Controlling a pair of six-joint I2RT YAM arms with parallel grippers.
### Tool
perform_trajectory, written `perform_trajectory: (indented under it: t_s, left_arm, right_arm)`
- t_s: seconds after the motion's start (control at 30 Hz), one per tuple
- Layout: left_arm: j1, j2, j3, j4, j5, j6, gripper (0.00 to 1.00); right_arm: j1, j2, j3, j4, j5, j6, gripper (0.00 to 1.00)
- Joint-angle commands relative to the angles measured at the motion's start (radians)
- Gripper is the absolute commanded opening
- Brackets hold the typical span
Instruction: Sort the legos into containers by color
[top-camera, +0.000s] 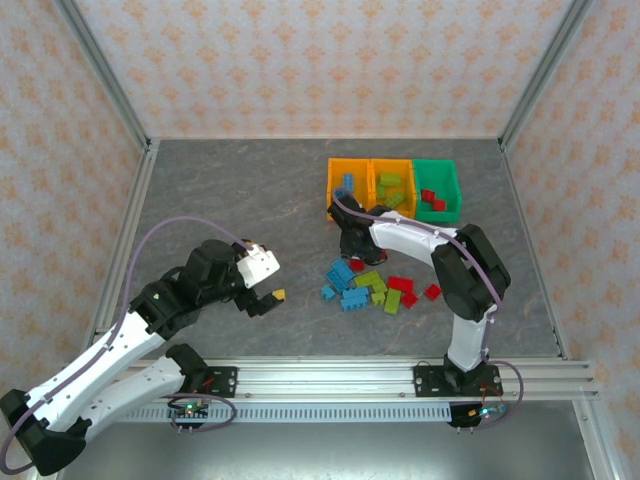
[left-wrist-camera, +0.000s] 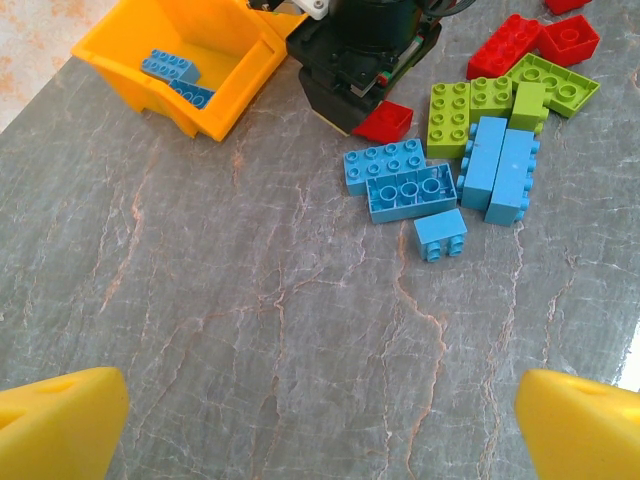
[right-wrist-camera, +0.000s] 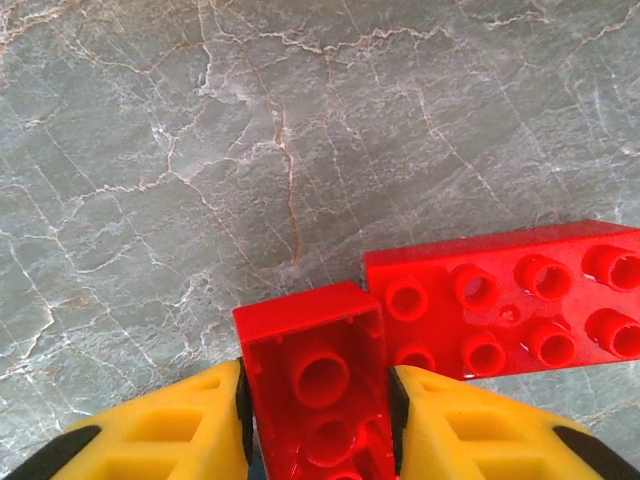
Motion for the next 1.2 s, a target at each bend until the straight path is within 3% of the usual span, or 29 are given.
perform_trajectory:
  t_s: [0.0, 0.1, 0.27, 0.4, 0.53, 0.83, 0.9, 1.17]
  left_arm:
    - [0.006, -0.010, -0.001, -0.006, -0.014, -0.003, 1.00]
    - [0.006, -0.011, -0.002, -0.008, -0.014, -0.003, 1.00]
    - [0.007, -0.012, -0.003, -0.003, -0.016, -0.001, 1.00]
    - [0.006, -0.008, -0.001, -0.005, -0.009, -0.002, 1.00]
    - [0.007, -0.010, -0.002, -0.006, -0.015, -0.002, 1.00]
    - [0.007, -0.016, -0.003, -0.005, -0.020, -0.002, 1.00]
    - [0.006, -0.014, -0.004, -0.004, -0.019, -0.001, 1.00]
    - [0.006, -0.013, -0.003, -0.004, -0.018, -0.001, 1.00]
  right_arm:
    - [0.005, 0.012, -0.021, -0.058, -0.068, 0.010, 0.49]
    - [0.011, -0.034, -0.053, -0.054, -0.096, 0.025, 0.51]
    - [0.013, -0.093, -0.108, -0.043, -0.085, 0.034, 0.45]
    - [0.013, -0.044, -0.085, -0.044, -0.082, 0.024, 0.52]
    - [0.013, 0.026, -0.043, -0.017, -0.091, 0.013, 0.53]
    - [0.010, 0.049, -0.016, 0.011, -0.066, 0.011, 0.29]
    - [0.010, 0.008, -0.032, 0.018, -0.056, 0.012, 0.23]
    - [-0.029, -0.267, -0.091, 0.039, 0.058, 0.008, 0.17]
